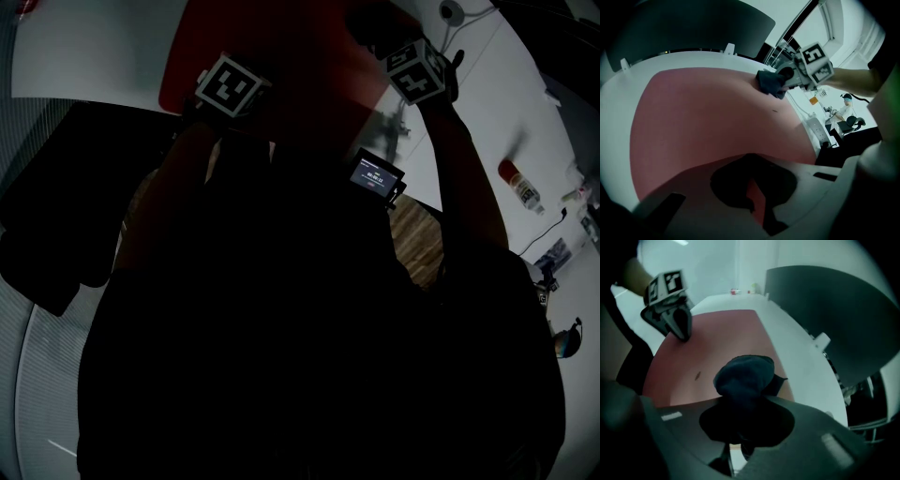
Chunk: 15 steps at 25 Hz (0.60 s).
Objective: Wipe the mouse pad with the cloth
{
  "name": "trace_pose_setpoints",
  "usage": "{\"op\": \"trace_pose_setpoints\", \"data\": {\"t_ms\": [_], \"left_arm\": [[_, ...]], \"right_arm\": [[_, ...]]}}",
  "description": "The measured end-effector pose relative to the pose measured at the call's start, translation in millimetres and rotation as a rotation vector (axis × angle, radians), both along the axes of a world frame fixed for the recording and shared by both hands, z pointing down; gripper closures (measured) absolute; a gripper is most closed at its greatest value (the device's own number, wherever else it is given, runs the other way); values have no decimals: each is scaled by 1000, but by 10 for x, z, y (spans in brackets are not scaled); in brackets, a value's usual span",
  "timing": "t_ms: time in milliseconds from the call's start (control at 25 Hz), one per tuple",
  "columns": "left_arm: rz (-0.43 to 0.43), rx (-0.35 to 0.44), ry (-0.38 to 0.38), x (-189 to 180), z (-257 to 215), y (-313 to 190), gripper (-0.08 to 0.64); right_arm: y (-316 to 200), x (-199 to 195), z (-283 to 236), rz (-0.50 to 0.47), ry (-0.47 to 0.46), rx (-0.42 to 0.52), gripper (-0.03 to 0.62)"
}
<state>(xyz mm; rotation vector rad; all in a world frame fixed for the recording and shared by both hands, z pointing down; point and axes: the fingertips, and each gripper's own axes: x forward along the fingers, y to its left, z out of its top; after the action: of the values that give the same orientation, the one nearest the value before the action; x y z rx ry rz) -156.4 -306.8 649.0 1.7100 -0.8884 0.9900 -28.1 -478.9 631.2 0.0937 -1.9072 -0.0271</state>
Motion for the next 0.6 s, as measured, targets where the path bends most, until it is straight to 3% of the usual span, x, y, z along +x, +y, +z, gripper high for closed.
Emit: {"op": "trace_pose_setpoints", "data": {"t_ms": [120,320,400,480,600], "left_arm": [[-2,0,9,13,-5,3,552],[4,-8,9,2,7,-19,552],[4,-10,11,-1,8,-18,552],[2,-9,17,7,6,-19,552],[4,2,14,27,-4,-22,552]], "right_arm": [[563,-102,24,-142,37,-13,532],[1799,-292,67,-378,33,-130,532],[2041,-311,80,-451,36,-149,532],[2020,-300,99,-463,9,-168,531],[1511,-208,104,-365,-18,-121,531]]}}
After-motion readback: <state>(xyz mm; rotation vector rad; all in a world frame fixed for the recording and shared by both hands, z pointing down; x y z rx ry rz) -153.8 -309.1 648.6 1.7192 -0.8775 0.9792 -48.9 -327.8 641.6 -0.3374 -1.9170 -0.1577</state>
